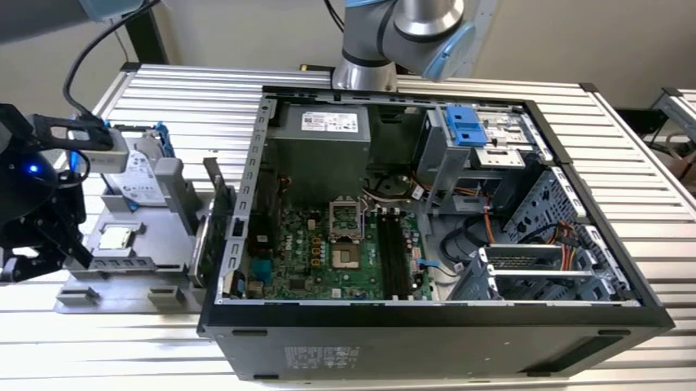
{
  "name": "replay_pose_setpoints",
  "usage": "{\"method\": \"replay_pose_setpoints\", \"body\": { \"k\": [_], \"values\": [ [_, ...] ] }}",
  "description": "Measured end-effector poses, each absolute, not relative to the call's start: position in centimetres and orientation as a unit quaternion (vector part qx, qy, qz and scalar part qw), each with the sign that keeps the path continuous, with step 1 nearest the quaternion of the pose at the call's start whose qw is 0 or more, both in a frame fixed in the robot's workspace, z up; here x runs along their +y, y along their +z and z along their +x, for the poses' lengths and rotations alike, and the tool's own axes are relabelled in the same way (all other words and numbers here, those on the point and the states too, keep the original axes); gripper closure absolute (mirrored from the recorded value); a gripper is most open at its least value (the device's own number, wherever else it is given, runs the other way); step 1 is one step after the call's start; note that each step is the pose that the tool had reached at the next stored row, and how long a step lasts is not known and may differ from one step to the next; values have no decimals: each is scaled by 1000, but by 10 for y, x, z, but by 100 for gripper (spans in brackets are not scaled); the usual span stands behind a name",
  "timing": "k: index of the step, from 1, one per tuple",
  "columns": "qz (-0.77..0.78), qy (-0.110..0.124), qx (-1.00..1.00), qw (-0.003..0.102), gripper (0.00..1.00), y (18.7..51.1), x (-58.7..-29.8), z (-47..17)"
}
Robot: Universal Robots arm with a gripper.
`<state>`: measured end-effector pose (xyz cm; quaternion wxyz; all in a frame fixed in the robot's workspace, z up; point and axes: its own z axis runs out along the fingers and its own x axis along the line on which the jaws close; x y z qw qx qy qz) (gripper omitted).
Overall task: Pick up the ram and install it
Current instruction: 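Pick up the ram and move it above insertion slot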
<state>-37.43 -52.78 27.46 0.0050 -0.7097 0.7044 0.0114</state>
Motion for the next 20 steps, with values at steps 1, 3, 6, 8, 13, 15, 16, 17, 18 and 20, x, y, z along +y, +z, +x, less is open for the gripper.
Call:
{"method": "replay_pose_setpoints", "body": {
  "k": [1, 3, 6, 8, 13, 15, 16, 17, 18, 20],
  "values": [
    [-710, 11, 704, 5, 100, 276, -528, -374],
    [-710, 11, 704, 5, 100, 278, -528, -374],
    [-710, 11, 704, 5, 100, 282, -528, -374],
    [-710, 11, 704, 6, 100, 284, -528, -374],
    [-710, 11, 704, 6, 100, 290, -528, -374],
    [-710, 10, 704, 6, 100, 292, -528, -374],
    [-710, 10, 704, 6, 100, 293, -528, -374],
    [-710, 10, 704, 6, 100, 294, -528, -374],
    [-710, 10, 704, 6, 100, 295, -528, -374],
    [-710, 10, 704, 6, 100, 298, -528, -375]
  ]
}}
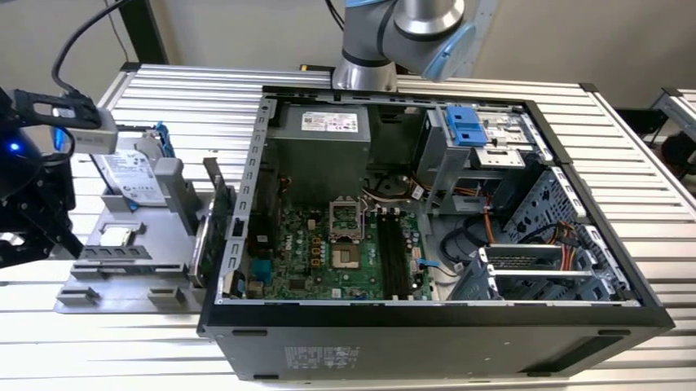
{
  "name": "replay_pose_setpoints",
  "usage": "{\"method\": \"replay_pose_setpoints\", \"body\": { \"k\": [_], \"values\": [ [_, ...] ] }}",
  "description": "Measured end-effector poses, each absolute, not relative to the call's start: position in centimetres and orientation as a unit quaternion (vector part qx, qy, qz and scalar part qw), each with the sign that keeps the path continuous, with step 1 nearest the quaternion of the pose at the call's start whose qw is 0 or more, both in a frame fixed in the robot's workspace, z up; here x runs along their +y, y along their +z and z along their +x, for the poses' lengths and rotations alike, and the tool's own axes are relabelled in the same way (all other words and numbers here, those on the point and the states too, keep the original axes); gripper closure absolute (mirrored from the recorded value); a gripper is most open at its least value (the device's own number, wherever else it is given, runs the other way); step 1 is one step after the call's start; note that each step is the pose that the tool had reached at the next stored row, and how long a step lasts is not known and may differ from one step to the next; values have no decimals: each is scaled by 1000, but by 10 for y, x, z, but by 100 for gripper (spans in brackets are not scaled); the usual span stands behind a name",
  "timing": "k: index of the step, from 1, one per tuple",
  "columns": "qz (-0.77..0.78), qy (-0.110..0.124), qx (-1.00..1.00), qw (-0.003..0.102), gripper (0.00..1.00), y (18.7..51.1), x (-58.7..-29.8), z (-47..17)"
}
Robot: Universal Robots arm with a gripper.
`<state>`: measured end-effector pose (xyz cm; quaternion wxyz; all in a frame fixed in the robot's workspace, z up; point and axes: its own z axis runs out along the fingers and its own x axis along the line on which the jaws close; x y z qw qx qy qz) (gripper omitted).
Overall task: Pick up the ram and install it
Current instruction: 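Pick up the ram and move it above insertion slot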
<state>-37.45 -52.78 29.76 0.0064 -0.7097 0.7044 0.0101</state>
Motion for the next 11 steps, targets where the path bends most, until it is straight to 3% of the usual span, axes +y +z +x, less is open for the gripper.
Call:
{"method": "replay_pose_setpoints", "body": {
  "k": [11],
  "values": [
    [-710, 9, 704, 8, 100, 307, -528, -375]
  ]
}}
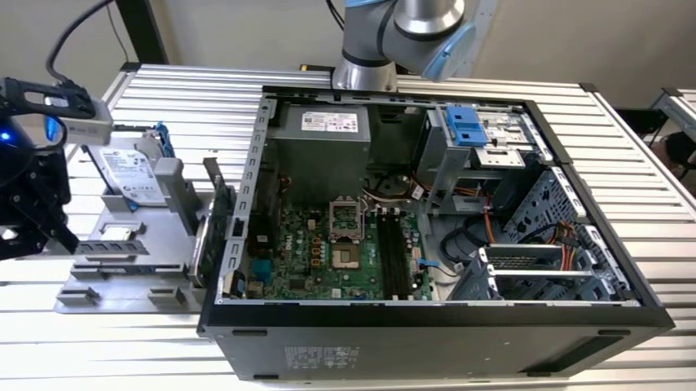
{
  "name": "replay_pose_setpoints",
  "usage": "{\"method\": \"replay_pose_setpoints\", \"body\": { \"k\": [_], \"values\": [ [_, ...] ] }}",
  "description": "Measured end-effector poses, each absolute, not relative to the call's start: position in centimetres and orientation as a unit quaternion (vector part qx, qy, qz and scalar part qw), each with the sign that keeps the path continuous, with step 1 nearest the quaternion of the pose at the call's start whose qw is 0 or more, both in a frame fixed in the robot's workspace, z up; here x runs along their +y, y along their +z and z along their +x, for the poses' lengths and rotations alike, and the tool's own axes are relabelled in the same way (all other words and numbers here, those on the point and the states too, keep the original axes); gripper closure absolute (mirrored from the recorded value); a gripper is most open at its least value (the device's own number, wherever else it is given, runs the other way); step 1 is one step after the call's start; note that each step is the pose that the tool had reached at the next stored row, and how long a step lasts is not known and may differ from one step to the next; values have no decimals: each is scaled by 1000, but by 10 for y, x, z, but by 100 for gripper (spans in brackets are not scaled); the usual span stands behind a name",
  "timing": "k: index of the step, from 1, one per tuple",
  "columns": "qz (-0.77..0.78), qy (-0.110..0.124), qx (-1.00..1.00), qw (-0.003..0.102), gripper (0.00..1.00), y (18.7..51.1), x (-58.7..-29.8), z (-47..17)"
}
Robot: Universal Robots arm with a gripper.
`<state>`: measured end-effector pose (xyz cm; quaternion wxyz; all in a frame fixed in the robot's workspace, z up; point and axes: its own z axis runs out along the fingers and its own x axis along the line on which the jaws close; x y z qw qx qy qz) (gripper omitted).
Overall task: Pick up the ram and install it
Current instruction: 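Pick up the ram and move it above insertion slot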
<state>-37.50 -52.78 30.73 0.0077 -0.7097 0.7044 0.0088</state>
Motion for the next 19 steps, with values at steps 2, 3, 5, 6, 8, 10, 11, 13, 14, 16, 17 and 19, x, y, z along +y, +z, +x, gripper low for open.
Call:
{"method": "replay_pose_setpoints", "body": {
  "k": [2, 3, 5, 6, 8, 10, 11, 13, 14, 16, 17, 19],
  "values": [
    [-710, 8, 704, 8, 100, 308, -528, -376],
    [-710, 8, 704, 9, 100, 309, -528, -376],
    [-710, 6, 704, 10, 100, 310, -528, -377],
    [-710, 6, 704, 11, 100, 311, -528, -377],
    [-710, 5, 704, 11, 100, 312, -528, -378],
    [-710, 4, 704, 12, 100, 313, -528, -379],
    [-710, 4, 704, 12, 100, 314, -528, -379],
    [-710, 4, 704, 12, 100, 316, -528, -379],
    [-710, 4, 704, 12, 100, 317, -528, -379],
    [-710, 4, 704, 12, 100, 321, -528, -380],
    [-710, 4, 704, 12, 100, 322, -528, -380],
    [-710, 4, 704, 12, 100, 326, -528, -380]
  ]
}}
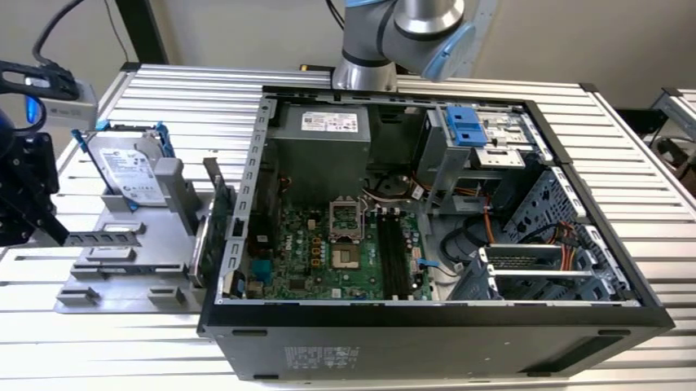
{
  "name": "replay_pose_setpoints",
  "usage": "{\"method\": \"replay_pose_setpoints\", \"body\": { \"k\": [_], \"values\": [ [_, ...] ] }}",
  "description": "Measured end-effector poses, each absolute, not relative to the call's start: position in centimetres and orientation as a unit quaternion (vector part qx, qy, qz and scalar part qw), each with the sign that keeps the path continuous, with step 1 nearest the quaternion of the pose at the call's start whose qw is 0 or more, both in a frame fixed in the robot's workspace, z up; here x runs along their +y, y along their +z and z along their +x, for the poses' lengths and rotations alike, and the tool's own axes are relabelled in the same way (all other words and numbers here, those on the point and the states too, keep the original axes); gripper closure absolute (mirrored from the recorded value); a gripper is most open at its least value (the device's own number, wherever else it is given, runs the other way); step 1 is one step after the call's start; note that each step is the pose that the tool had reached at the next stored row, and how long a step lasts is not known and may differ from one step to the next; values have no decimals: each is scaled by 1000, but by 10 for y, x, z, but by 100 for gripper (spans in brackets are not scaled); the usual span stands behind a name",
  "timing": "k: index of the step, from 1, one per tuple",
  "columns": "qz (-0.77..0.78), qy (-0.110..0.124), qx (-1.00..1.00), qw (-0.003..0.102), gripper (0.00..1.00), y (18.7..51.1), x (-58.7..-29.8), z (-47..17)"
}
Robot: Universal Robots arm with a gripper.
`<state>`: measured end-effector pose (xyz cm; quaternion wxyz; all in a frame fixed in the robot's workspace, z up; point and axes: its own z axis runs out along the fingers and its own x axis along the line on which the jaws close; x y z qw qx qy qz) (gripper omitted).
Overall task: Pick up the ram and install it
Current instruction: 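Pick up the ram and move it above insertion slot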
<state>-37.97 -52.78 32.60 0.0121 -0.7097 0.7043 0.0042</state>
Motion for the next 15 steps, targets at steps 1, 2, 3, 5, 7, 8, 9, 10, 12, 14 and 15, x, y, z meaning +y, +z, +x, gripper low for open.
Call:
{"method": "replay_pose_setpoints", "body": {
  "k": [1, 2, 3, 5, 7, 8, 9, 10, 12, 14, 15],
  "values": [
    [-710, 4, 704, 12, 100, 328, -528, -380],
    [-710, 4, 704, 12, 100, 330, -528, -380],
    [-710, 4, 704, 12, 100, 332, -528, -380],
    [-710, 4, 704, 12, 100, 335, -528, -380],
    [-710, 4, 704, 12, 100, 338, -528, -380],
    [-710, 4, 704, 12, 100, 339, -528, -380],
    [-710, 4, 704, 12, 100, 340, -528, -380],
    [-710, 4, 704, 12, 100, 342, -528, -380],
    [-710, 4, 704, 12, 100, 345, -528, -380],
    [-710, 4, 704, 12, 100, 347, -527, -380],
    [-710, 5, 704, 12, 100, 348, -527, -380]
  ]
}}
